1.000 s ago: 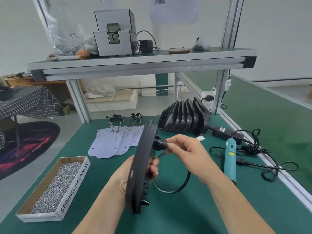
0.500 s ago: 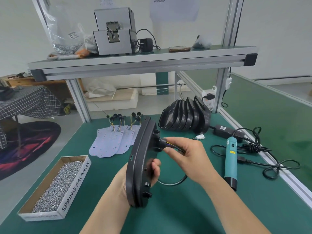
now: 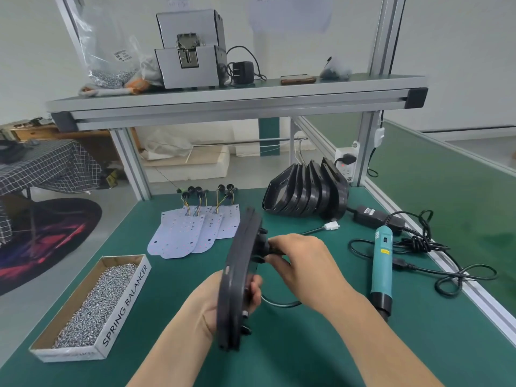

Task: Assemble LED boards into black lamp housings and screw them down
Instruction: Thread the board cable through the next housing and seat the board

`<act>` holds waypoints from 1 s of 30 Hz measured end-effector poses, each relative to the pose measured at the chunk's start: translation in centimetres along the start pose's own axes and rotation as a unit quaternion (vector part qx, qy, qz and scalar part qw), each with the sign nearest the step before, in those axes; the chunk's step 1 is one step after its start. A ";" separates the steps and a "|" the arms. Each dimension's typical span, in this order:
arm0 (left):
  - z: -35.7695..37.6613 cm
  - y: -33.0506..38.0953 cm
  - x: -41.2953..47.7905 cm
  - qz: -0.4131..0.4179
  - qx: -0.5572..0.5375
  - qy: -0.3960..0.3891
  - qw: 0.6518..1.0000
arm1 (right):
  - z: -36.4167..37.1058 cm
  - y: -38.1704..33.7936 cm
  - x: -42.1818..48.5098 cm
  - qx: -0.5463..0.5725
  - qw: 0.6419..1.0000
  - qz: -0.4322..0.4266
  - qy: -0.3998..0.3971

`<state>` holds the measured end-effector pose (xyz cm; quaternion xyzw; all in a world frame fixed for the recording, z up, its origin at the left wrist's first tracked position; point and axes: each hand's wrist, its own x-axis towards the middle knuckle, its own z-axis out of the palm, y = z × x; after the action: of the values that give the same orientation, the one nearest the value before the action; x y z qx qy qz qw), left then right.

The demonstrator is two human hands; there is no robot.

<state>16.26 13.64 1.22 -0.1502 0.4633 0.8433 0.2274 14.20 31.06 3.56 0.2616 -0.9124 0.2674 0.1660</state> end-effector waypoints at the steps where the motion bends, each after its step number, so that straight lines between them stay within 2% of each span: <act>1: -0.1 -0.1 0.4 0.001 0.010 0.004 1.000 | 0.1 0.1 0.0 -0.031 0.999 0.003 -0.015; 3: -0.6 -0.2 1.1 0.026 0.039 -0.004 0.999 | 0.5 0.3 0.0 -0.062 0.998 0.021 -0.025; 4: -0.6 -0.2 1.5 0.044 0.072 -0.001 0.996 | 0.8 0.6 0.0 -0.039 0.998 0.037 -0.034; 7: -1.0 -0.3 2.4 0.115 0.115 -0.007 0.987 | 1.4 1.6 -0.5 0.127 0.988 0.076 -0.043; 9: -0.9 -0.1 2.6 0.159 0.132 0.018 0.978 | 1.1 2.0 -0.9 0.199 0.977 0.079 0.013; 10: -0.8 0.1 2.7 0.179 0.141 0.034 0.973 | 1.0 2.2 -1.2 0.222 0.967 0.102 0.076; 11: -0.8 0.2 2.8 0.196 0.152 0.048 0.968 | 0.8 2.3 -1.4 0.263 0.943 0.150 0.135; 12: -0.6 0.4 2.7 0.207 0.162 0.058 0.963 | 0.5 2.0 -1.7 0.336 0.907 0.203 0.154; 13: -0.6 0.5 2.6 0.216 0.171 0.059 0.959 | 0.4 1.9 -1.7 0.405 0.870 0.255 0.122; 14: -0.5 0.5 2.5 0.226 0.182 0.054 0.955 | 0.3 1.8 -1.9 0.456 0.840 0.292 0.044; 15: -0.4 0.5 2.3 0.236 0.193 0.043 0.951 | 0.6 1.6 -2.1 0.476 0.825 0.301 -0.048; 16: -0.3 0.4 2.1 0.243 0.209 0.028 0.947 | 0.8 1.4 -2.3 0.493 0.810 0.302 -0.096; 17: 0.0 0.3 1.9 0.250 0.229 0.010 0.941 | 1.2 1.4 -2.4 0.515 0.797 0.299 -0.101; 20: 0.6 -0.4 1.6 0.272 0.295 -0.022 0.916 | 1.1 1.9 -1.9 0.617 0.714 0.332 -0.024; 21: 0.6 -0.6 1.6 0.285 0.308 -0.019 0.908 | 1.0 2.2 -1.8 0.624 0.707 0.331 -0.021; 24: 0.6 -1.2 1.8 0.312 0.323 -0.007 0.894 | 0.9 2.8 -1.7 0.598 0.735 0.318 -0.028; 30: 0.8 -1.6 2.3 0.318 0.342 -0.007 0.884 | 1.5 3.4 -2.2 0.640 0.695 0.326 -0.035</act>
<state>15.07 15.63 -0.54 0.0980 0.7445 0.6603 -0.0121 13.84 33.53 0.02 -0.0005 -0.5538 0.8149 -0.1710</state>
